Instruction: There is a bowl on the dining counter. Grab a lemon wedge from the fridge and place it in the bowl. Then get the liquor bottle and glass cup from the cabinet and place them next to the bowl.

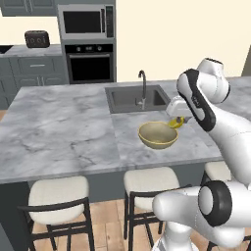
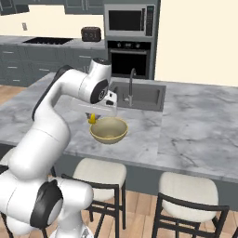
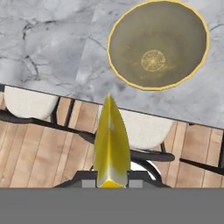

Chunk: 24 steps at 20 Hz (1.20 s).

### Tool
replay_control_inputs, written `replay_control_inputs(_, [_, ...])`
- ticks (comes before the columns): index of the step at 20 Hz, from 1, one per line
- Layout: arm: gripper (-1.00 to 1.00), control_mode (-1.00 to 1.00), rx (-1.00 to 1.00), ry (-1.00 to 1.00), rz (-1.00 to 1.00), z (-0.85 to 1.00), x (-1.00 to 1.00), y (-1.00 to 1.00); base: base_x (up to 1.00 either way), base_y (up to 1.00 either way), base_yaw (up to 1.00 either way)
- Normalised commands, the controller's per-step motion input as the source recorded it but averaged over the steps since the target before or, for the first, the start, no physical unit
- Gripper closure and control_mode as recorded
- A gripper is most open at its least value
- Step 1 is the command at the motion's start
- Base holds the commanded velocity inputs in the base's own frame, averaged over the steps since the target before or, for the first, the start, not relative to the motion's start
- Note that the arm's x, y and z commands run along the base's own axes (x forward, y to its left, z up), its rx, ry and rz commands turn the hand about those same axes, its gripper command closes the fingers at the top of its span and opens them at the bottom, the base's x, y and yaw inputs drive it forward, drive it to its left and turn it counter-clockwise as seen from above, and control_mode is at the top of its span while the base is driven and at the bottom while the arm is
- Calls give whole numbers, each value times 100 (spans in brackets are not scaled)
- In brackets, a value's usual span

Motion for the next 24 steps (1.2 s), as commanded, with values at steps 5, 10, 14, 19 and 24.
replay_control_inputs(5, [100,-100,-2,3,0,-38,48,-7,0,0,0])
replay_control_inputs(10, [100,-100,-3,3,0,-38,48,-5,0,0,0])
replay_control_inputs(14, [100,-100,0,3,0,-30,46,-2,0,0,0])
replay_control_inputs(19, [100,-100,0,1,0,-31,34,0,0,0,0])
replay_control_inputs(24, [100,-100,0,0,0,-31,36,0,0,0,0])
